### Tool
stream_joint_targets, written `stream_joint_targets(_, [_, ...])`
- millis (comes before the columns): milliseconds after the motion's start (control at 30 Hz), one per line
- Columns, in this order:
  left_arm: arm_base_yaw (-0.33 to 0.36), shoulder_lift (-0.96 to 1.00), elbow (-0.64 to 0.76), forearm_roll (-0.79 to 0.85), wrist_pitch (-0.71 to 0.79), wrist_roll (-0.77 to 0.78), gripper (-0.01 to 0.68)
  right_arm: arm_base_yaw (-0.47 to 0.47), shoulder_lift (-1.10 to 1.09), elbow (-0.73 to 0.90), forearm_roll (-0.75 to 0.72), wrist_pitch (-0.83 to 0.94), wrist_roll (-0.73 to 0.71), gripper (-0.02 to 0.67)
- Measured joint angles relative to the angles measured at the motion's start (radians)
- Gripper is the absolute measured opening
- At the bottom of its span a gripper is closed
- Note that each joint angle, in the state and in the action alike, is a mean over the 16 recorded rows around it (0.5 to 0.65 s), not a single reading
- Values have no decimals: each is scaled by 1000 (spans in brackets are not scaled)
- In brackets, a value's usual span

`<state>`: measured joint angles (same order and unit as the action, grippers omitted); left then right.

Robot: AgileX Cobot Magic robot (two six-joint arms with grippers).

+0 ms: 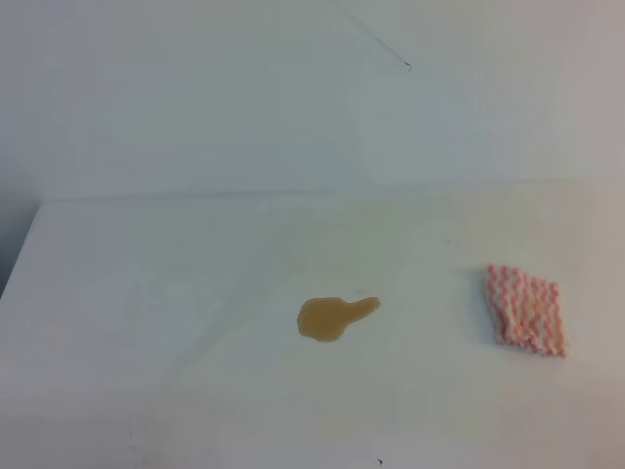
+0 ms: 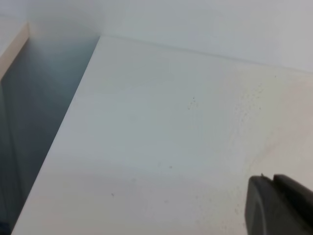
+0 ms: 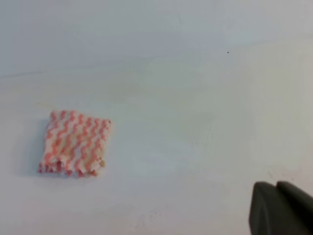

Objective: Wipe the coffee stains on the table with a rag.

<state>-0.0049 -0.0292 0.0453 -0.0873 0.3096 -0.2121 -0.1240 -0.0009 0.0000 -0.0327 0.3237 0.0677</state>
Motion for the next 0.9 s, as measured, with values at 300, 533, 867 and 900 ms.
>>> stream_joint_targets(300, [0, 0, 0, 0, 0, 0, 1, 0, 0, 0, -26, -1, 0, -4])
stream_joint_targets(533, [0, 0, 0, 0, 0, 0, 1, 0, 0, 0, -32, -25, 0, -4])
stream_joint_targets(867, [0, 0, 0, 0, 0, 0, 1, 0, 0, 0, 79, -201, 0, -4])
stream_joint_targets(900, [0, 0, 0, 0, 0, 0, 1, 0, 0, 0, 94, -224, 1, -4])
